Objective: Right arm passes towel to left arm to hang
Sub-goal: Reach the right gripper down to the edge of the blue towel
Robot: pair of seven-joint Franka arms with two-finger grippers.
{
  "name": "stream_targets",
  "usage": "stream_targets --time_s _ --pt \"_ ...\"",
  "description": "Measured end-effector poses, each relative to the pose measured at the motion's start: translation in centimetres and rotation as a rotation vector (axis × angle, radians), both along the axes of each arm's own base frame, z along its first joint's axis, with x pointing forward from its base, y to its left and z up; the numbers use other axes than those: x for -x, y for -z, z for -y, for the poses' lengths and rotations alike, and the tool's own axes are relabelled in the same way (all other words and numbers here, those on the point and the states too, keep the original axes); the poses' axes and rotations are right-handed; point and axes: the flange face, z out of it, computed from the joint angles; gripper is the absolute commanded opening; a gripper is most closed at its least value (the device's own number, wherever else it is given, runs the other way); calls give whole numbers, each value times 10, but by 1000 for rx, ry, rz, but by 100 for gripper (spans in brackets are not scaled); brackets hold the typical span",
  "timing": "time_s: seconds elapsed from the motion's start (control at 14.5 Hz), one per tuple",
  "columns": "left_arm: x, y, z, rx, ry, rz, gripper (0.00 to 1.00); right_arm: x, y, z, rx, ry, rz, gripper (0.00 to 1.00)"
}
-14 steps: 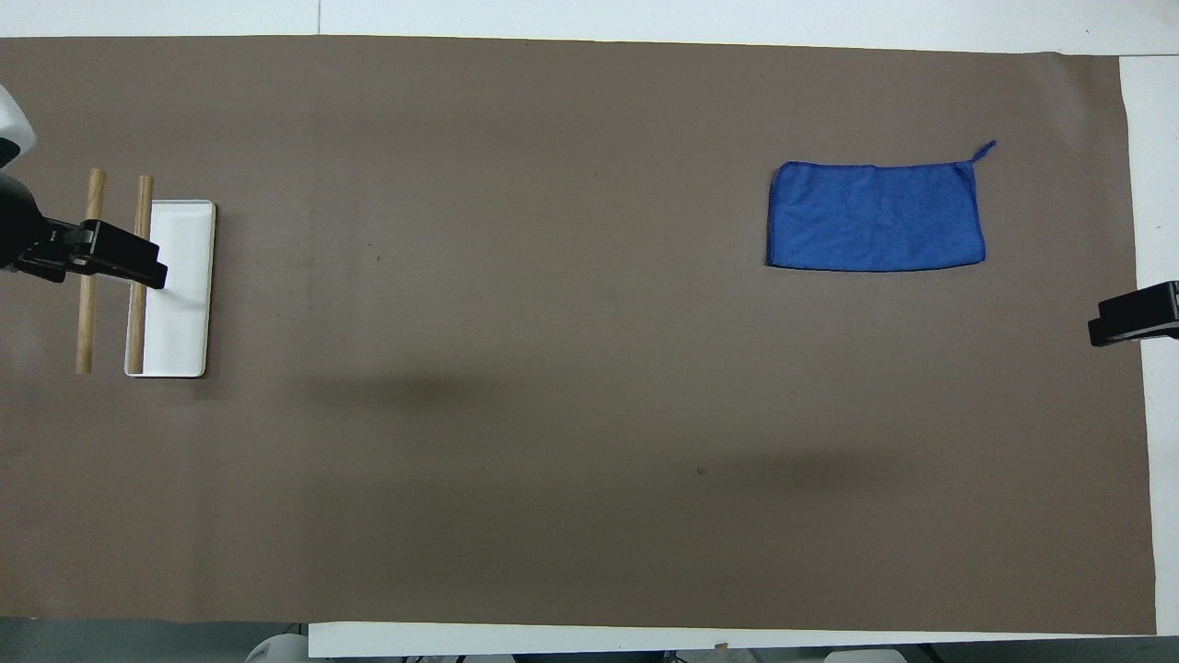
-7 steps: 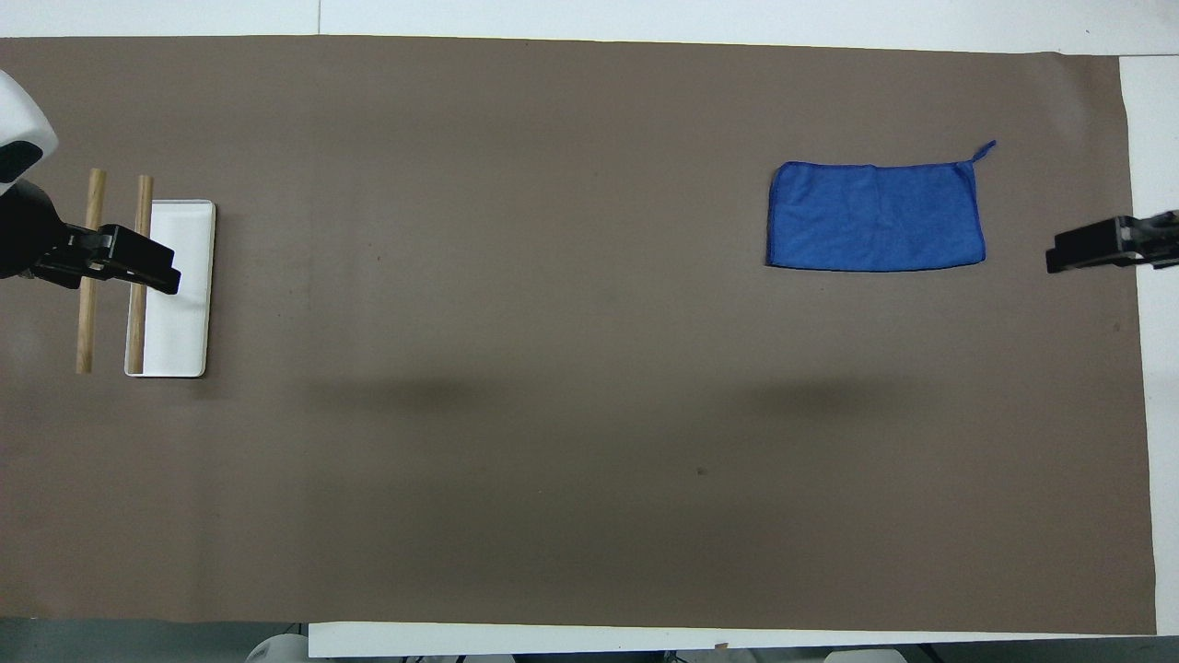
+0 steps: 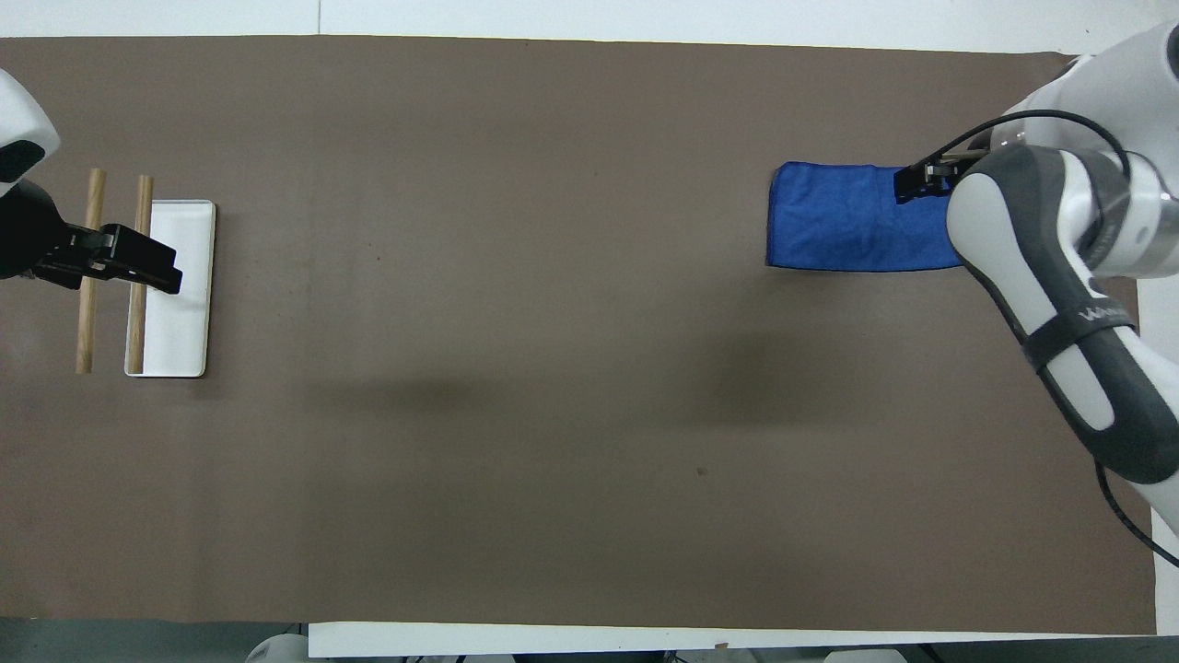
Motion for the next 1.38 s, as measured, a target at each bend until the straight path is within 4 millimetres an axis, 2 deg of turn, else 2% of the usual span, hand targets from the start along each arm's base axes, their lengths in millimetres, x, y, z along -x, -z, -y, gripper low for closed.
stream_targets --time_s 0.14,0.35,0.55,0.97,1.18,1.38 --pt "0 0 0 0 -1 -1 98 -3 28 -1 -1 -1 -20 98" --pt "0 0 0 -1 -1 -3 98 2 43 2 -1 -9 -36 98" --pt "1 1 1 -1 0 -8 98 6 57 10 -18 -15 -43 93" --pt "2 1 2 -2 3 -11 98 3 67 -2 -27 -44 -8 88" --pt "2 1 4 -3 6 -13 98 5 73 2 -26 -65 -15 82" --pt "2 1 4 -3 6 -14 98 9 77 7 -26 -63 -24 80"
